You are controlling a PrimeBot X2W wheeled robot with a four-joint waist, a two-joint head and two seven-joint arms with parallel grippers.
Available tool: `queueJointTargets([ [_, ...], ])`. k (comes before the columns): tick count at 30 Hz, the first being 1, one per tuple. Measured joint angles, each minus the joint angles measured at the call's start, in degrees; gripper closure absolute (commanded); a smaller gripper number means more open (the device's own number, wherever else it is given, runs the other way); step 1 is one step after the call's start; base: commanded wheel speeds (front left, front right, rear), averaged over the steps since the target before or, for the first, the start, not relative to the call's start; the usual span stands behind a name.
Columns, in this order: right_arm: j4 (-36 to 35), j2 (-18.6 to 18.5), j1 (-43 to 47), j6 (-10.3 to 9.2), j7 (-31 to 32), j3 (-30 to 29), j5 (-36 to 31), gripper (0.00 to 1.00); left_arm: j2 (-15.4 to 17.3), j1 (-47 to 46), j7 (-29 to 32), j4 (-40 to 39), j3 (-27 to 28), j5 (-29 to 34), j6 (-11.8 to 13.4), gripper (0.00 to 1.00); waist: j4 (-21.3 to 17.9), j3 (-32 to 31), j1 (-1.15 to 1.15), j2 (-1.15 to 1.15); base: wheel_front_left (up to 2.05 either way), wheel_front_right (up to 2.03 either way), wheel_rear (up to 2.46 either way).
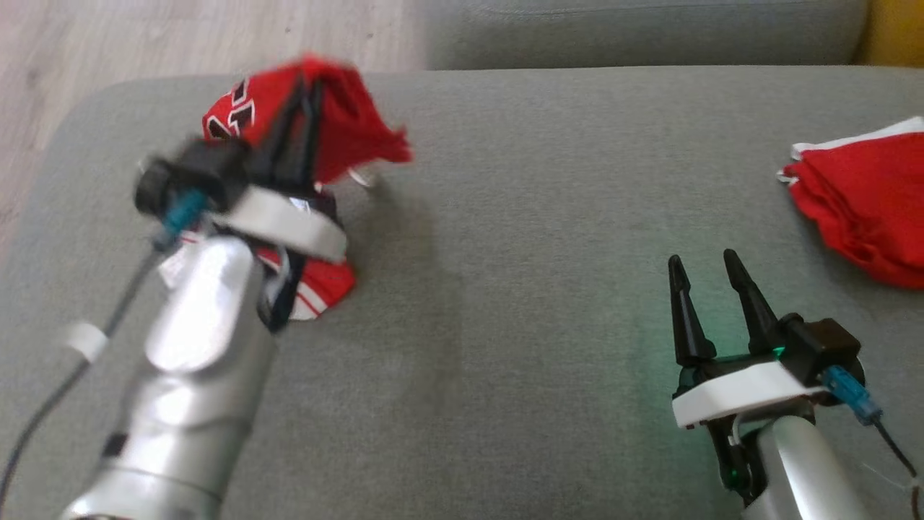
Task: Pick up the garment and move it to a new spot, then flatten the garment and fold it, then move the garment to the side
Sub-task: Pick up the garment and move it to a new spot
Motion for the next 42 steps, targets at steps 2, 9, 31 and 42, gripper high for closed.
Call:
queueJointTargets([
  [2,0.0,0.0,0.04,0.0,0.0,0.24,0.59,0.0,1.05,-1.33,1.58,-3.47,-0.04,-1.54,0.0,1.0,-0.85,-0.34,0.0,0.0,0.0,0.0,0.0],
  [9,-0.04,0.0,0.21,0.0,0.0,1.59,2.23,0.0,3.54,-2.66,7.87,-13.14,-1.85,-3.87,0.0,1.0,-4.25,-0.67,0.0,0.0,0.0,0.0,0.0],
  [31,-1.26,-0.01,-0.49,0.0,0.0,3.42,4.98,0.0,-1.77,-4.0,12.17,-21.25,-14.72,-4.17,0.0,0.0,-16.07,1.12,0.0,0.0,0.0,0.0,0.0],
  [42,-1.79,-0.01,-2.47,0.0,0.0,2.94,5.35,0.0,1.49,-5.88,5.83,-8.58,-17.78,-3.41,0.03,0.0,-14.37,3.04,0.01,0.0,0.0,0.0,0.0],
])
